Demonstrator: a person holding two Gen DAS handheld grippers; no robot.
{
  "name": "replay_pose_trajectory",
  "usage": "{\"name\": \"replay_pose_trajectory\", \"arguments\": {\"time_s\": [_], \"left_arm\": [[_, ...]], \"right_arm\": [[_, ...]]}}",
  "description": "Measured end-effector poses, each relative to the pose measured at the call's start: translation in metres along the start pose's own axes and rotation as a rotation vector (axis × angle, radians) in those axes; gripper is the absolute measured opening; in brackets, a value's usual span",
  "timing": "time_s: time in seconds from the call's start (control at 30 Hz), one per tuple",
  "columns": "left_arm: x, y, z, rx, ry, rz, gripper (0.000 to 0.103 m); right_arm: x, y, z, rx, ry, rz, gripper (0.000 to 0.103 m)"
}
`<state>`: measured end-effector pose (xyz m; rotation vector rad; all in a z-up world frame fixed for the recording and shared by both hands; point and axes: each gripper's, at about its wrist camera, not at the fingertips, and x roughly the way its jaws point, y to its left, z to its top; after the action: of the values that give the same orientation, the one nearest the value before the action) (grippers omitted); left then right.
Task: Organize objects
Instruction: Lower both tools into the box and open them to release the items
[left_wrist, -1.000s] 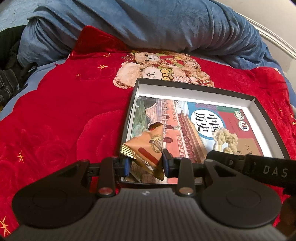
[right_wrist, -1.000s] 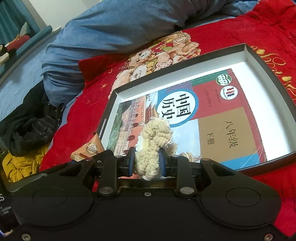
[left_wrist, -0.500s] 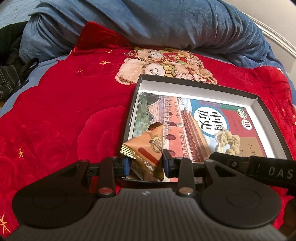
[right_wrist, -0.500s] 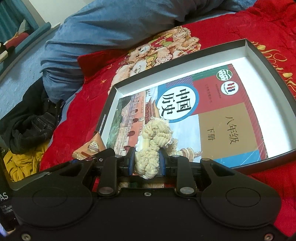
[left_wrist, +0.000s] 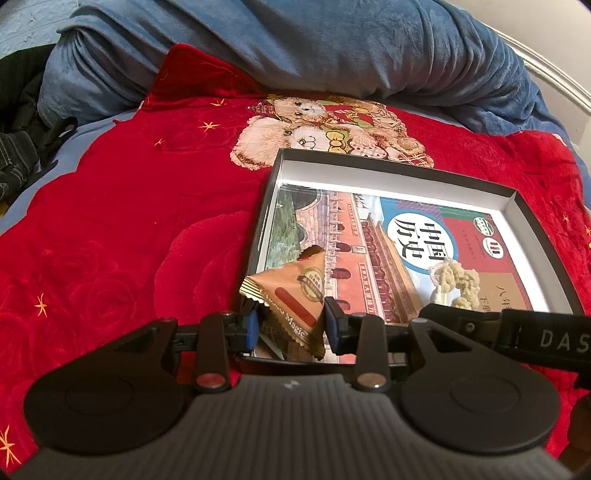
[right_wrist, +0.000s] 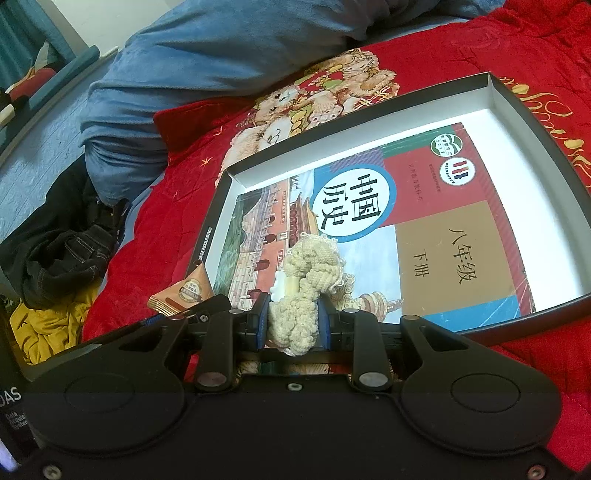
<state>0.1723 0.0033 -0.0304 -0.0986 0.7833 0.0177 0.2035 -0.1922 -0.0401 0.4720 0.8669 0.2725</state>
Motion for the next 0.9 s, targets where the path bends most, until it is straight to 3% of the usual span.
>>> {"name": "replay_pose_trajectory", "arguments": {"time_s": [0.07, 0.3, 0.5, 0.67, 0.8, 0.9], "left_arm": [[0.000, 0.000, 0.000, 0.001, 0.000, -0.004, 0.055], [-0.001, -0.006, -0.001, 0.028, 0.005, -0.016, 0.064], [-0.004, -0.004, 0.000, 0.024, 0.010, -0.029, 0.067], [-0.009, -0.002, 0.001, 0.014, 0.006, -0.071, 0.077], [-0.013, 0.001, 0.003, -0.002, 0.006, -0.108, 0.081], [-0.019, 0.003, 0.004, -0.003, -0.001, -0.125, 0.084]], "right_arm": [[0.000, 0.000, 0.000, 0.001, 0.000, 0.001, 0.026], [0.000, -0.002, 0.001, 0.020, 0.009, 0.014, 0.027], [-0.002, -0.004, 0.002, 0.045, 0.017, 0.035, 0.036], [-0.008, -0.004, 0.003, 0.051, 0.007, 0.049, 0.041], [-0.018, -0.004, 0.005, 0.055, -0.028, 0.051, 0.055], [-0.026, -0.003, 0.006, 0.053, -0.044, 0.065, 0.058]]}}
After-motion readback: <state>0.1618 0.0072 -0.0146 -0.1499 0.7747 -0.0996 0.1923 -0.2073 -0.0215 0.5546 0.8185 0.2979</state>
